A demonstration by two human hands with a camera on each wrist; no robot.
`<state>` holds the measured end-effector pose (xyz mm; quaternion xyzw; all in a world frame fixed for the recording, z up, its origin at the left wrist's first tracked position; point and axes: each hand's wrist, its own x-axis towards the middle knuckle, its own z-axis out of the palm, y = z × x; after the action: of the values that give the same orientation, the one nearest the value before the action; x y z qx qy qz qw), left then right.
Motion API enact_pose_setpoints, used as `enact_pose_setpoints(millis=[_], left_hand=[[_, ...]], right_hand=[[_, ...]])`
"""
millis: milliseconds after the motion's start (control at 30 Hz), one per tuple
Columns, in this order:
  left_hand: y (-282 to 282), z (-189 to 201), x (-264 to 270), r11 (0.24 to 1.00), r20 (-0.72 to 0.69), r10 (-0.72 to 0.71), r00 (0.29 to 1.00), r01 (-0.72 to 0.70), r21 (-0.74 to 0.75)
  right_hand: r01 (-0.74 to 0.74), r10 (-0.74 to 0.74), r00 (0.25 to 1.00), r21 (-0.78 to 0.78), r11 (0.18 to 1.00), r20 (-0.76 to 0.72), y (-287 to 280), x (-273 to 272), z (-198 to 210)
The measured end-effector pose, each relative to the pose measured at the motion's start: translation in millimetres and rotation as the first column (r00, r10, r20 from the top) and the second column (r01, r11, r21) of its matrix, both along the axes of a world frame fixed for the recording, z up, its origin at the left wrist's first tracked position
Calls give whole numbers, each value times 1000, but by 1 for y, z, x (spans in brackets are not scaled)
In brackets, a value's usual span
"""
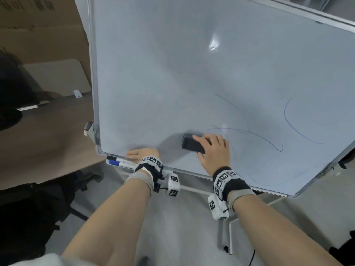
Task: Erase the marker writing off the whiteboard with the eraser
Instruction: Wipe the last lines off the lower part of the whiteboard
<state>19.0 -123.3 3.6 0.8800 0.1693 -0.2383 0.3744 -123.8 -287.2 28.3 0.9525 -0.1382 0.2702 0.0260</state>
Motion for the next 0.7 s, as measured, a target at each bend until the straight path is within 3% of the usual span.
enact_pose_setpoints(millis=[133,267,300,367,467,567,633,700], left_hand=[[-30,34,0,970,129,231,964,-219,-106],[-46,50,-9,961,135,259,956,-241,-133],[-48,48,-11,961,146,263,954,-246,-128],[-51,42,-18,959,175,272,946,-252,-130],[-52,26,-28,946,144,310,940,-290,-144],[-53,12,-40,945,83,307,948,-293,-143],[-55,7,-48,938,69,317,946,-302,-168],[-61,1,-59,932,41,333,942,-323,-162]], right_hand=[[110,-115,971,36,993,207,-17,8,69],[249,-280,860,128,960,426,-40,16,123],[266,-293,846,122,956,446,-41,14,124],[206,-202,891,33,978,406,-42,7,112],[-26,41,990,-115,993,133,-37,-6,61],[-136,132,991,-161,978,-34,-43,-26,21],[-73,81,996,-166,983,42,-55,-28,36],[59,-33,975,-112,992,221,-73,-24,68]])
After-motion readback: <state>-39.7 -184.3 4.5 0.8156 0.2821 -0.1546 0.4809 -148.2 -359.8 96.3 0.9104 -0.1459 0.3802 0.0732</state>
